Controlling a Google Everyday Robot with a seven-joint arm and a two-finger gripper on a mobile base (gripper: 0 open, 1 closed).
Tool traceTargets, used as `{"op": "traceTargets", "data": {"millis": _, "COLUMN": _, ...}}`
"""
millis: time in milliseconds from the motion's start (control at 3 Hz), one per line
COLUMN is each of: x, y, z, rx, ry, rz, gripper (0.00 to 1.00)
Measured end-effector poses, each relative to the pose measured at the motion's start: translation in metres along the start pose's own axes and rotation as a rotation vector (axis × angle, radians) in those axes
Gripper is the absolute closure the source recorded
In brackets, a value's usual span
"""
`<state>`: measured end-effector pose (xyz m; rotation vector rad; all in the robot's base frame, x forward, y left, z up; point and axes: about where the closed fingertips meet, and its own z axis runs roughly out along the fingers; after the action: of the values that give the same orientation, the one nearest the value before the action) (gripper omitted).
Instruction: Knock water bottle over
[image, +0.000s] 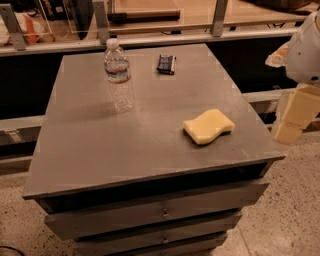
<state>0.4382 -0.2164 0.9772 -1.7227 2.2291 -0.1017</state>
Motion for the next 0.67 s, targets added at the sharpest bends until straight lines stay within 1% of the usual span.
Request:
{"op": "traceTargets", "data": {"millis": 333, "x": 0.0000, "y": 0.0000, "z": 0.0000, "rx": 0.000, "ry": 0.000, "rz": 0.000, "gripper": 0.00}}
{"op": "traceTargets", "data": {"millis": 667, "x": -0.0086, "y": -0.0037, "z": 0.0045, "rx": 0.001, "ry": -0.092, "rz": 0.033, "gripper": 0.00}}
